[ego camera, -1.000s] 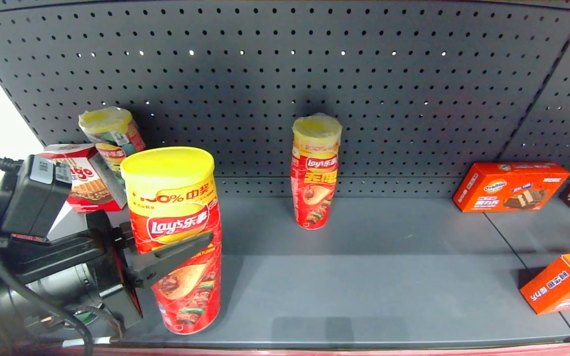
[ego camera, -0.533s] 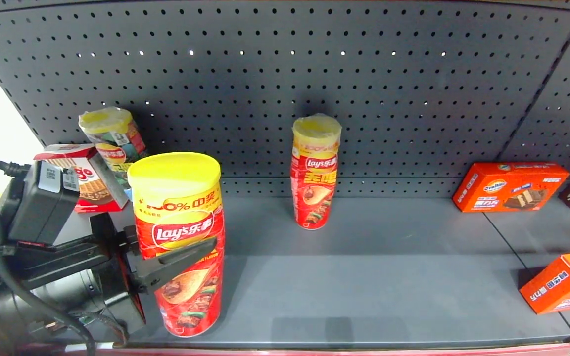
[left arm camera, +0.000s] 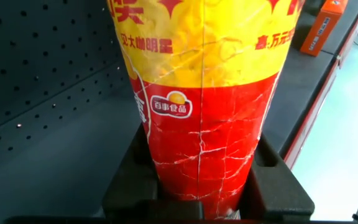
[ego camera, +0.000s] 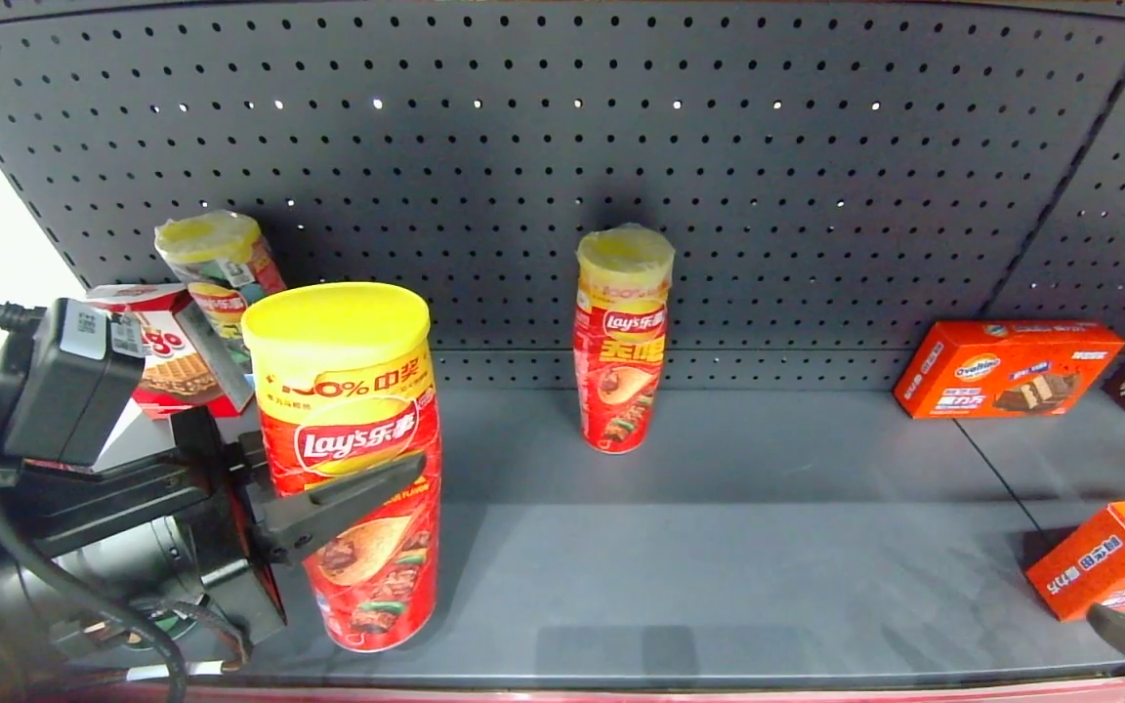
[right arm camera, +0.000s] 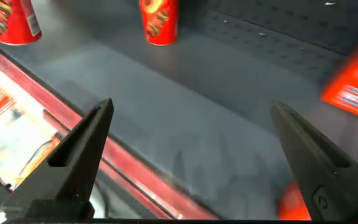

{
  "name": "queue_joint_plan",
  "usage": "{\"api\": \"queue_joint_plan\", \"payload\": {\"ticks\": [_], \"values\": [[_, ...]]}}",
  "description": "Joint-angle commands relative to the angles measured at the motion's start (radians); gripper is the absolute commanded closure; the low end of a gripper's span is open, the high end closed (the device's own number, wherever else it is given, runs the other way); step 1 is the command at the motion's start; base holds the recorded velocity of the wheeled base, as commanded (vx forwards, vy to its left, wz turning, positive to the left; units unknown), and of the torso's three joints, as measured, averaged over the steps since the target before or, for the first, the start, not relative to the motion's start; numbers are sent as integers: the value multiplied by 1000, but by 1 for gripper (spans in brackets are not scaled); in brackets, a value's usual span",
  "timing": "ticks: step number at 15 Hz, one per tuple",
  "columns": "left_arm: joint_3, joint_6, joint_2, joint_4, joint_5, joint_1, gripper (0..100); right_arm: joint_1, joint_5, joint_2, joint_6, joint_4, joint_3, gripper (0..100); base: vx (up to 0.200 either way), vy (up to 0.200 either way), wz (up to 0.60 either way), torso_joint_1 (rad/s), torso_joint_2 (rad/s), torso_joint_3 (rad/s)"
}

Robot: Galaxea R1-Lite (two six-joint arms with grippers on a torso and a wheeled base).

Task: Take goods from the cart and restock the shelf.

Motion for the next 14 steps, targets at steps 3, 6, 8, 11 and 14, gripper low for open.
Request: {"api": "queue_joint_plan", "payload": {"ticks": [3,6,8,11,14], "values": [[-4,-20,1,-1,9,1,100,78,1,306,-1,-80,-117,0,0,0,0,0,0,0],[-16,-21,7,-1,7,1,100,81,7,423,-3,-121,-198,0,0,0,0,0,0,0],[-16,-23,9,1,7,1,100,98,9,510,0,-181,-233,0,0,0,0,0,0,0],[-18,-37,18,-2,3,27,100,95,81,699,-1,-356,-318,0,0,0,0,0,0,0],[-25,-44,22,-4,0,27,100,95,165,814,-11,-368,-445,0,0,0,0,0,0,0]]}}
